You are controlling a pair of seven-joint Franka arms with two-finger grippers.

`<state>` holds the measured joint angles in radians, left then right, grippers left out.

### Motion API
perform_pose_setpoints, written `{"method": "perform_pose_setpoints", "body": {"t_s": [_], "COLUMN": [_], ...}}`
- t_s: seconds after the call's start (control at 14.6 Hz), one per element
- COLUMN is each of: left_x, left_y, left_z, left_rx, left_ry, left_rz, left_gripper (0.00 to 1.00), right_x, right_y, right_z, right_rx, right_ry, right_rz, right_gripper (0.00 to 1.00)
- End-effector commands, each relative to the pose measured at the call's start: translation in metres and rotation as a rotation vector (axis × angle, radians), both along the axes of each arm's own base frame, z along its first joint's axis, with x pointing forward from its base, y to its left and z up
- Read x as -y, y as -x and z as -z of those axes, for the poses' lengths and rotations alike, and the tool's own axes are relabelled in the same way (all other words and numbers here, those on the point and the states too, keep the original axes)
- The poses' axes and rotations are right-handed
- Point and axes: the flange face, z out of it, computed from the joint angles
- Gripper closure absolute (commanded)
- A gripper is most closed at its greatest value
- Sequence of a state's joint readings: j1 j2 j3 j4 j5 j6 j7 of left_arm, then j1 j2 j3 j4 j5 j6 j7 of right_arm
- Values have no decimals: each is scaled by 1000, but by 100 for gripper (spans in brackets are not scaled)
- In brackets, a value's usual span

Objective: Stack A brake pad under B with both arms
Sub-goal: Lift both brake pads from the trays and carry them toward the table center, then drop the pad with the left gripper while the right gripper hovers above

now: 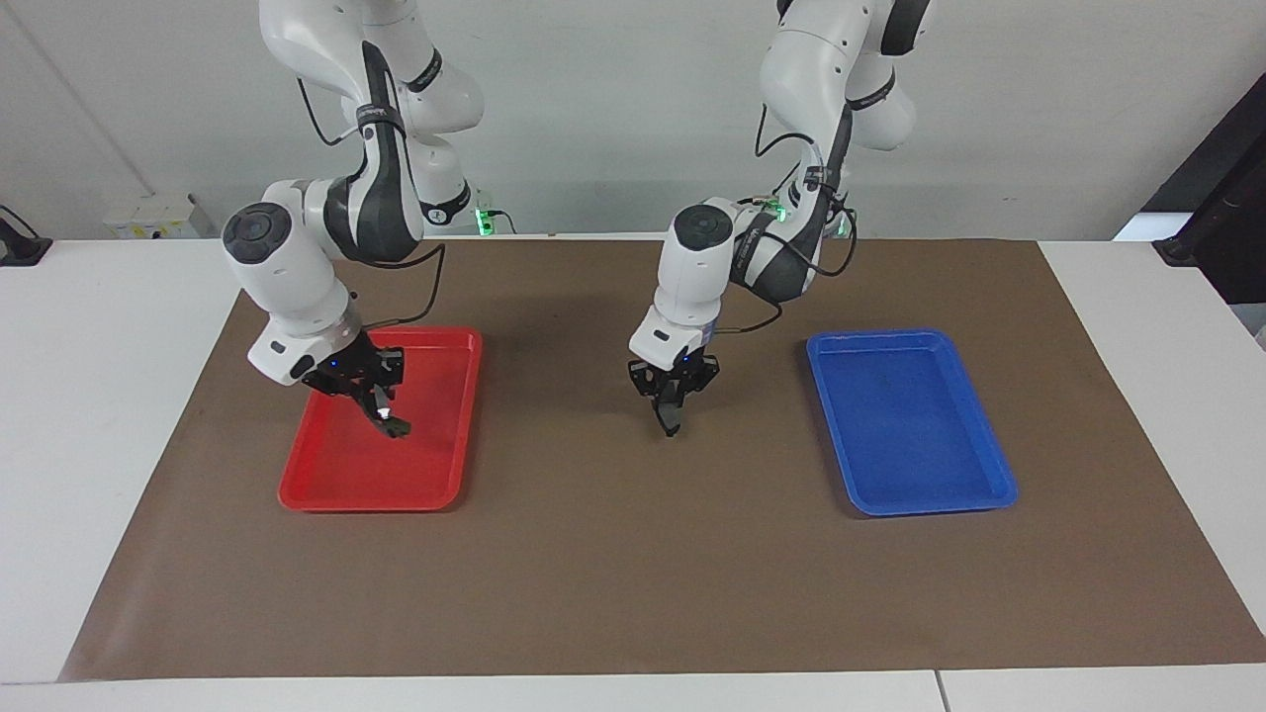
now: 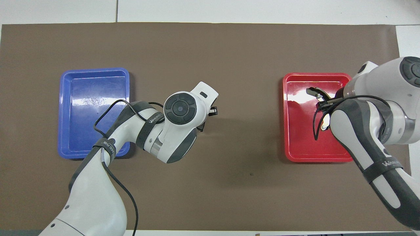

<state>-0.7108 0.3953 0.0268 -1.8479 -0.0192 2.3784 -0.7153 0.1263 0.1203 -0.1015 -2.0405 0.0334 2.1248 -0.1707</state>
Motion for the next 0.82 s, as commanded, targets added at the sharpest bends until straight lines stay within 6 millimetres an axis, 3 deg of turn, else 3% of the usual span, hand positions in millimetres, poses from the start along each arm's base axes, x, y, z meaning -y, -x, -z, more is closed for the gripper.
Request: {"method": "perform_pose_setpoints", "body": {"t_s": [0.0, 0.21, 0.41, 0.55, 0.68, 0.75], "left_x": [7, 0, -37, -87, -128, -160], "left_y": [-1, -8, -15, -21, -24, -31], "left_z": [12, 2, -50, -90, -119, -136], "left_rx": [11, 22, 46, 23, -31, -38], "left_ry": [-8, -5, 5, -24, -64, -70], "left_rz": [-5, -5, 14, 71, 137, 148], "left_gripper": [62, 2, 2, 1, 1, 1], "right_x": [-40, -71, -99, -124, -163, -186], "right_y": [-1, 3, 7, 9, 11, 10], "right_z": [1, 3, 3, 1, 5, 7], "right_rx": [-5, -2, 5, 25, 36, 40], "right_ry": [4, 5, 6, -6, -7, -9], "right_rz": [28, 51, 84, 83, 55, 46], "right_gripper": [100, 100, 100, 100, 100, 100]}}
